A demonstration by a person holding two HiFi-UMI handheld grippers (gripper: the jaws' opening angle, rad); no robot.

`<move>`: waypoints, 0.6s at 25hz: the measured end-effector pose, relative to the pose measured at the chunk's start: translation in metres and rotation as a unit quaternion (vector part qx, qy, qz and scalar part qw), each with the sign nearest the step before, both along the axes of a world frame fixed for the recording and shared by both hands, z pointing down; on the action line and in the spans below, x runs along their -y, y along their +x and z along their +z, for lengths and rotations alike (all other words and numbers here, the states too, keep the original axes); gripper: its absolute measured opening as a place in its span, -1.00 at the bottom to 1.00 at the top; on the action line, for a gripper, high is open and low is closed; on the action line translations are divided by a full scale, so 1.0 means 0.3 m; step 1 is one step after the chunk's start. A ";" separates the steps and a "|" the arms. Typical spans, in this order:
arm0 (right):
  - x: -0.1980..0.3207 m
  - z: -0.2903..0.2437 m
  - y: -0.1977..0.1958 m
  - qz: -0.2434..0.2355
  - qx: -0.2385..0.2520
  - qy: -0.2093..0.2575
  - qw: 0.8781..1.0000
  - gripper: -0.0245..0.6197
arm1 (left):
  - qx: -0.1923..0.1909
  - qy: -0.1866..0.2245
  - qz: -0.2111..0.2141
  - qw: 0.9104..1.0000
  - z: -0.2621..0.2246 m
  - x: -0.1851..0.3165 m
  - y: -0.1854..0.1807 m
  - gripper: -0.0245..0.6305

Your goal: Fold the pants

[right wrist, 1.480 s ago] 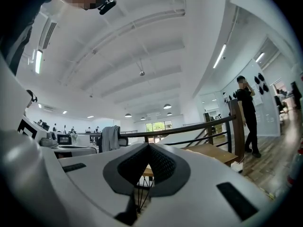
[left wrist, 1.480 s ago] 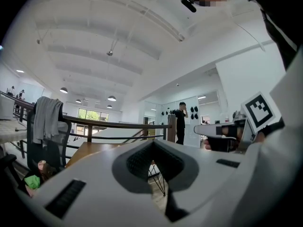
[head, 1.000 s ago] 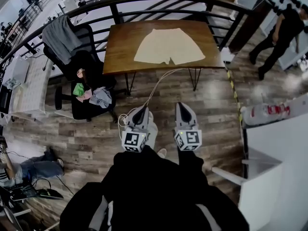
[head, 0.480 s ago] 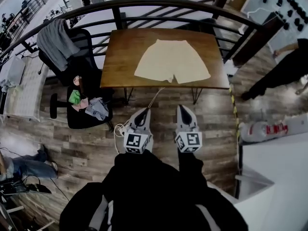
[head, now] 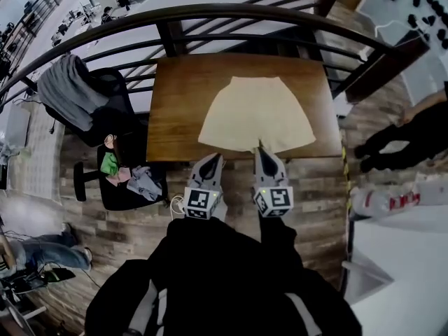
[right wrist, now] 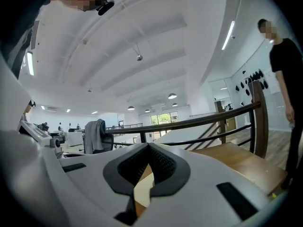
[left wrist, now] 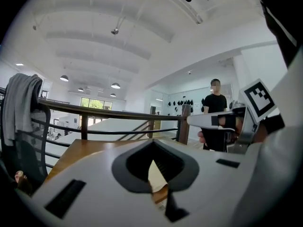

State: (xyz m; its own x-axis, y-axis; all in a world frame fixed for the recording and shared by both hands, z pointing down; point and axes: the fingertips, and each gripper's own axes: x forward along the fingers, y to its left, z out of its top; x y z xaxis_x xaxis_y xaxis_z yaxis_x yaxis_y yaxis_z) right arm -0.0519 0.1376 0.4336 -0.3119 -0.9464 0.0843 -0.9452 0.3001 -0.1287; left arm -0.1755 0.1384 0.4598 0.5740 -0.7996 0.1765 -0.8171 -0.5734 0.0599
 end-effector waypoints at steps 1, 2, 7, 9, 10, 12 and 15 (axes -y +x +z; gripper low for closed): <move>0.045 0.003 -0.010 -0.001 0.001 -0.004 1.000 -0.91 | 0.002 -0.005 0.003 1.000 0.006 0.044 -0.006 -0.92; 0.091 0.000 -0.022 -0.004 -0.001 -0.006 1.000 -0.91 | 0.004 -0.010 0.006 1.000 0.010 0.088 -0.011 -0.92; 0.288 0.014 -0.069 -0.010 -0.009 -0.024 1.000 -0.91 | 0.006 -0.032 0.008 0.999 0.039 0.282 -0.043 -0.92; 0.343 0.034 -0.089 -0.015 -0.016 -0.034 0.999 -0.91 | 0.005 -0.039 0.007 0.999 0.061 0.337 -0.056 -0.92; 0.365 0.047 -0.101 -0.018 -0.019 -0.040 0.999 -0.91 | 0.005 -0.045 0.006 0.999 0.077 0.356 -0.063 -0.92; 0.402 0.080 -0.119 -0.020 -0.019 -0.055 0.998 -0.91 | 0.005 -0.057 0.005 0.998 0.112 0.384 -0.075 -0.92; 0.467 0.116 -0.141 -0.033 -0.024 -0.064 0.997 -0.91 | 0.006 -0.075 -0.001 0.997 0.153 0.425 -0.094 -0.92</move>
State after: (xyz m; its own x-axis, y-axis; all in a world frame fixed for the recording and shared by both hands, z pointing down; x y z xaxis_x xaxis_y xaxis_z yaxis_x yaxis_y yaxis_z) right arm -0.0941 -0.0024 0.4683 -0.3657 -0.9043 0.2201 -0.9300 0.3454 -0.1259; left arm -0.2036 0.0109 0.5057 0.5690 -0.7652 0.3011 -0.8198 -0.5567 0.1342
